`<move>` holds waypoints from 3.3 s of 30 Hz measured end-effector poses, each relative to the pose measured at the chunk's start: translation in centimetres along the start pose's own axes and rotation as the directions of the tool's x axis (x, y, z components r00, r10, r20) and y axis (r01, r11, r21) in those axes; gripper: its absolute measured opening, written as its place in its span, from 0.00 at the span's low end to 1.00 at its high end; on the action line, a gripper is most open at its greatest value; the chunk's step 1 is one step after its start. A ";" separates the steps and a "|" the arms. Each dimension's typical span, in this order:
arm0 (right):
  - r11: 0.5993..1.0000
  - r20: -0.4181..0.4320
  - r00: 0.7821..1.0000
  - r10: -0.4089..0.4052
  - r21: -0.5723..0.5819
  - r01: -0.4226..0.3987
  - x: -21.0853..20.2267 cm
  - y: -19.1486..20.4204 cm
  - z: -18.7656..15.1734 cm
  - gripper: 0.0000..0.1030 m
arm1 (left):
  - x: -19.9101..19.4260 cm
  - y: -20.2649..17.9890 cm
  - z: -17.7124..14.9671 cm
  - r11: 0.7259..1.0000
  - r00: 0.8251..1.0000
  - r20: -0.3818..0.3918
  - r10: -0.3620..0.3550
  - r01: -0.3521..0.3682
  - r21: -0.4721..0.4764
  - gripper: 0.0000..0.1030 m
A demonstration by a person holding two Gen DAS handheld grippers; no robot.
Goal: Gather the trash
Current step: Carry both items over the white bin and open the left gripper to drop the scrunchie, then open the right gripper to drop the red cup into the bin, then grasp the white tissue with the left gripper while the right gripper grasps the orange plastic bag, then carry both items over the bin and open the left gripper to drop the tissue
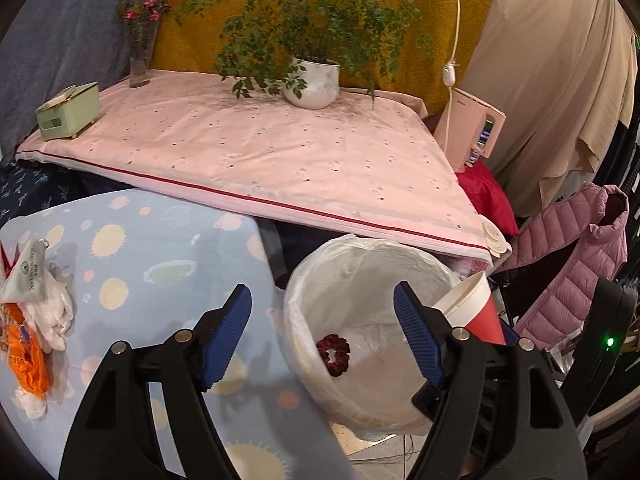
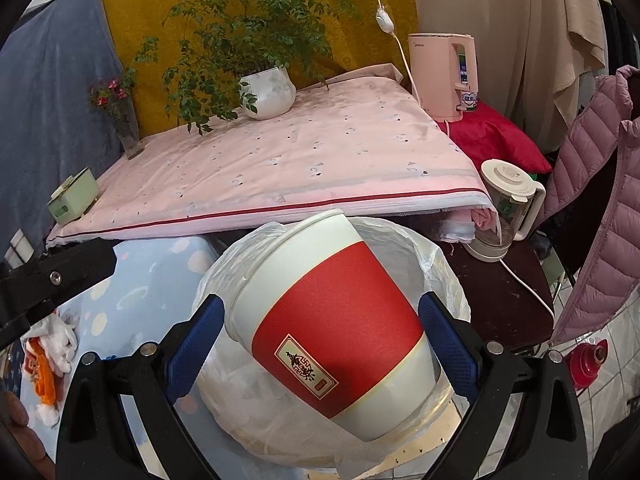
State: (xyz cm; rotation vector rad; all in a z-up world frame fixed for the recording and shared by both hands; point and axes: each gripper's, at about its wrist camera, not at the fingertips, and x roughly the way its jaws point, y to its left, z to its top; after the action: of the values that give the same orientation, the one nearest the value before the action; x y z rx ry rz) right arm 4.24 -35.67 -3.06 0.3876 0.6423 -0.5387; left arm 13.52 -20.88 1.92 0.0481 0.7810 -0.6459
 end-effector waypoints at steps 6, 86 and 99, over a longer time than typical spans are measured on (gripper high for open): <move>1.000 0.003 1.000 -0.010 -0.019 0.010 0.0 0.8 -0.1 0.91 | -1.0 2.3 -0.9 0.998 0.999 0.009 0.047 -0.047 -0.030 0.69; 0.847 -0.378 0.845 0.379 -0.227 -0.481 -0.7 31.9 -13.2 0.05 | -8.7 30.1 -14.5 0.887 0.961 -0.166 0.223 -0.271 -0.373 0.25; 0.890 -0.220 0.902 0.371 -0.194 -0.413 -5.3 24.5 -8.7 0.04 | -9.9 22.6 -11.9 0.938 0.973 -0.104 0.207 -0.227 -0.260 0.24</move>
State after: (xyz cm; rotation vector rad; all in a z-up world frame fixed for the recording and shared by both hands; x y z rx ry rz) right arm 10.92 -9.97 -1.76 0.3309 0.7666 -0.0350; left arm 13.29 5.77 -4.39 -0.0909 0.9173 -0.3246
